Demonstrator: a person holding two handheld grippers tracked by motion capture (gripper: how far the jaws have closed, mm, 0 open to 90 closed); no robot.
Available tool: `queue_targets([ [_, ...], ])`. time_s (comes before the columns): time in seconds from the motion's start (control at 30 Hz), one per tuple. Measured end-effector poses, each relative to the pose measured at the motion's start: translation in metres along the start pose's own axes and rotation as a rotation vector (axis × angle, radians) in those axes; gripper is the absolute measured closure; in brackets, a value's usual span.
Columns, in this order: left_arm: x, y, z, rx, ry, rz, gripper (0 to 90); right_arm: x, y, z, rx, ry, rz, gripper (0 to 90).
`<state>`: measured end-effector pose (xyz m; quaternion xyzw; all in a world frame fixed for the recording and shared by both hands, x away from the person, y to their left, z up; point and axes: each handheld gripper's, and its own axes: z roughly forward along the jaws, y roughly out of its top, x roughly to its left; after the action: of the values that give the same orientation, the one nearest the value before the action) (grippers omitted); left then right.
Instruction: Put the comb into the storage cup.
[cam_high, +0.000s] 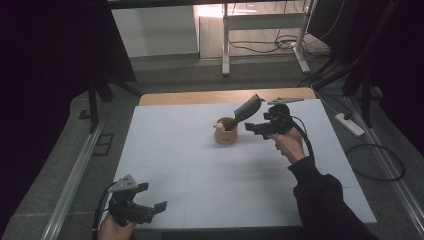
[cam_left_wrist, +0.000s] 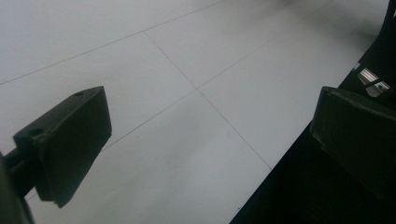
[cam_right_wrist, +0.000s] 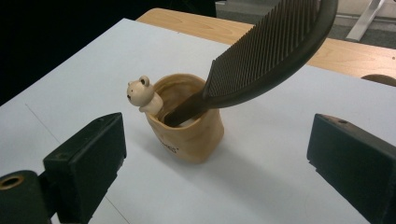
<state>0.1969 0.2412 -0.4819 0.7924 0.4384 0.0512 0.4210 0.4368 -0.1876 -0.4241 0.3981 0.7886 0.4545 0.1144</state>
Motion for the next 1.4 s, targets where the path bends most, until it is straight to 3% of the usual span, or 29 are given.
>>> queue_targets([
  [0.63, 0.001, 0.0, 0.0, -0.004, -0.008, -0.002, 0.0, 0.006, -0.016, 0.003, 0.02, -0.018, -0.055, 2.5],
  [1.4, 0.001, 0.0, 0.0, -0.003, -0.012, -0.009, 0.0, 0.018, -0.023, -0.009, 0.034, -0.024, -0.119, 2.4],
])
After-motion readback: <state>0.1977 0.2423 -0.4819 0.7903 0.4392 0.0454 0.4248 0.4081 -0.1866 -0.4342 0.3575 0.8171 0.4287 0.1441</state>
